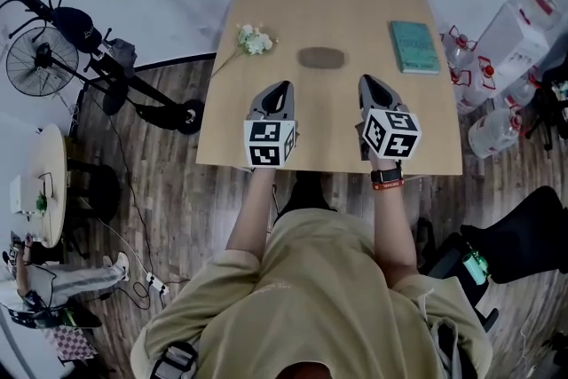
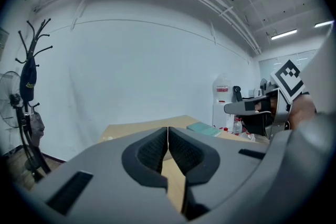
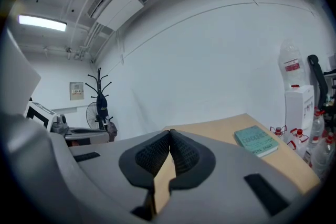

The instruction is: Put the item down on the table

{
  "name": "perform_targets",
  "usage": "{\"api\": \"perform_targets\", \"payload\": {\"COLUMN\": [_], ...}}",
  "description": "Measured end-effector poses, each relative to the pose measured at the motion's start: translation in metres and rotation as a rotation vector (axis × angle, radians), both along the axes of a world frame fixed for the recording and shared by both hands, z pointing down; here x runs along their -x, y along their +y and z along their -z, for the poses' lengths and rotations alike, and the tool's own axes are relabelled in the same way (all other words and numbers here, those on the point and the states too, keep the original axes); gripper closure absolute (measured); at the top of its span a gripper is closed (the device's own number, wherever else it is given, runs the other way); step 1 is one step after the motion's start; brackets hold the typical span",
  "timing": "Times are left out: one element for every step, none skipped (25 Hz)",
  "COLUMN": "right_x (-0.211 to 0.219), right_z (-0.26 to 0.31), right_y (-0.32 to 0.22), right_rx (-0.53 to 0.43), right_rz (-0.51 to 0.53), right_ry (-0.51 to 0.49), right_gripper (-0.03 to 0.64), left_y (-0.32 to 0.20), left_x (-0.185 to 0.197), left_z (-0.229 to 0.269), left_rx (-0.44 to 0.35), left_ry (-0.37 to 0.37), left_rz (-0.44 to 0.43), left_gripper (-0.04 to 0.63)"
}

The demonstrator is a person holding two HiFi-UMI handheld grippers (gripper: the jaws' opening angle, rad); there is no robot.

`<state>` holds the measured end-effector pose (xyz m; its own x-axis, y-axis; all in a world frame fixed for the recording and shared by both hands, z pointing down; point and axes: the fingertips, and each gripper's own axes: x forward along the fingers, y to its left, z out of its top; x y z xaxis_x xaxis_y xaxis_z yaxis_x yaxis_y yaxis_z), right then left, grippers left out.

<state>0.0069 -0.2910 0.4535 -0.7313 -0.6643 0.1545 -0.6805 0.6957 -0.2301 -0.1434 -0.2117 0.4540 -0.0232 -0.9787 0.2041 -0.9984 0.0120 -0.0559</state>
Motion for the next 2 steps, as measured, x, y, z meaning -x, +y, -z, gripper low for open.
{"api": "perform_targets", "payload": {"right_x": [0.0042,0.0086], "right_z": [0.0001,0.0001], "right_y": [0.0,0.0004], "right_rx": [0.001,0.002], "right_rz": [0.014,0.03], "right_ry": [0.001,0.003], "right_gripper": [0.601,0.601], "left_y": [-0.0006,-0.001], "left_x": [0.0008,0.0016], "left_z": [-0.0047,-0.0097], "left_rx": [0.013,0.028], "left_ry": [-0.003,-0.006], "left_rz": [-0.002,-0.005], "left_gripper": [0.571,0.571]}}
